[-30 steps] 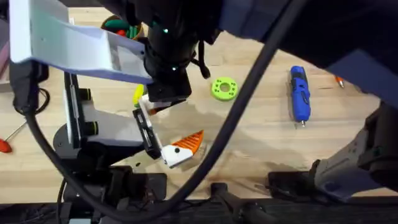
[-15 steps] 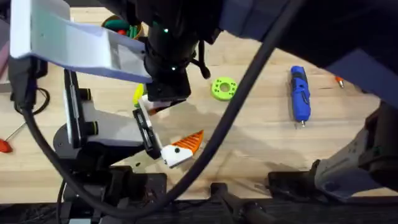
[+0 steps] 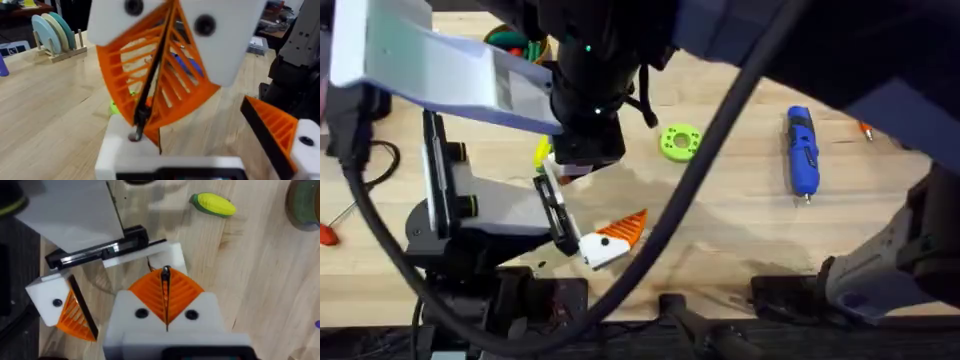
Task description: Pick up the gripper from the table and insert it into the empty holder that is missing its gripper. Then pick up a screw, insert it into the mounting hole, and use the screwdriver to tighten it. Finally, clean up the table by picking up the vegetable and placing it into the bucket.
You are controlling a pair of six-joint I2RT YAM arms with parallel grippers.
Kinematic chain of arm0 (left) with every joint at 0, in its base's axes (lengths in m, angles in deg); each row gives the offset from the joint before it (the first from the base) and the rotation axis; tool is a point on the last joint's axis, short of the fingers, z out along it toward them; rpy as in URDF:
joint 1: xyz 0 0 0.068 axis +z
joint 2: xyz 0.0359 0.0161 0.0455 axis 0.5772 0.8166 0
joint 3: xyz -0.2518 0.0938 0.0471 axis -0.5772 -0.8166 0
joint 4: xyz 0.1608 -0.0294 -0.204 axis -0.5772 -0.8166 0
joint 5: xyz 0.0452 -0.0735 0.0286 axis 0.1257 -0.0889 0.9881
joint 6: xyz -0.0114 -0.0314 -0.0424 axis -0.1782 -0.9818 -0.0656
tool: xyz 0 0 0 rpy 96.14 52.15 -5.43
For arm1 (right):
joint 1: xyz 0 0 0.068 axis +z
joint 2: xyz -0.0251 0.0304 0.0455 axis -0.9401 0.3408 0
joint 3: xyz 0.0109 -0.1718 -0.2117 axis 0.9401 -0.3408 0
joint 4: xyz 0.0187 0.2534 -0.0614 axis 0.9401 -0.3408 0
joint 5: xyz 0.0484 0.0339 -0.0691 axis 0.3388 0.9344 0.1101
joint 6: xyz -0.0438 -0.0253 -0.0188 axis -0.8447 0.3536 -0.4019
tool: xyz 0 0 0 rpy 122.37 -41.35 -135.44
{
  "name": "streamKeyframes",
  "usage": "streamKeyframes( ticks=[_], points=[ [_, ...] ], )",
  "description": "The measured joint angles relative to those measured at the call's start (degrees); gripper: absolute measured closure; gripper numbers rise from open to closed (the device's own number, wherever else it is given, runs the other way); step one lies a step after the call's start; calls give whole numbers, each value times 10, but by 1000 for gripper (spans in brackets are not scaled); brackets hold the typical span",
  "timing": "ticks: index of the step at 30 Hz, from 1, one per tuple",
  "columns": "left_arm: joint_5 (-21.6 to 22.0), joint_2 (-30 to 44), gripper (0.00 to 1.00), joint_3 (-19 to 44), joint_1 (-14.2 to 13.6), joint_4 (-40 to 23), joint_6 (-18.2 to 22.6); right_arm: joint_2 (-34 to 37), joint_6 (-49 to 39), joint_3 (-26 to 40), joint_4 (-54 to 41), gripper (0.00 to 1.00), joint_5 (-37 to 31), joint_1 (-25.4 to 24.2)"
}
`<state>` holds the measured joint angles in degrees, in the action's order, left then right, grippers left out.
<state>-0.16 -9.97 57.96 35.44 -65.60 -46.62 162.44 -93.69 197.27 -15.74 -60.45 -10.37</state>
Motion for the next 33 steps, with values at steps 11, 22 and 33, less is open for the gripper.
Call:
streamKeyframes(
  ticks=[11, 22, 33],
  points=[
    [0, 0, 15, 0, 0, 0, 0, 0, 1, 0, 4, 995, 1, -4],
    [0, 0, 15, 0, 0, 0, 0, 0, 2, 0, 0, 995, 1, -4],
    [0, 0, 15, 0, 0, 0, 0, 0, 2, -9, 13, 995, 1, -4]
  ],
)
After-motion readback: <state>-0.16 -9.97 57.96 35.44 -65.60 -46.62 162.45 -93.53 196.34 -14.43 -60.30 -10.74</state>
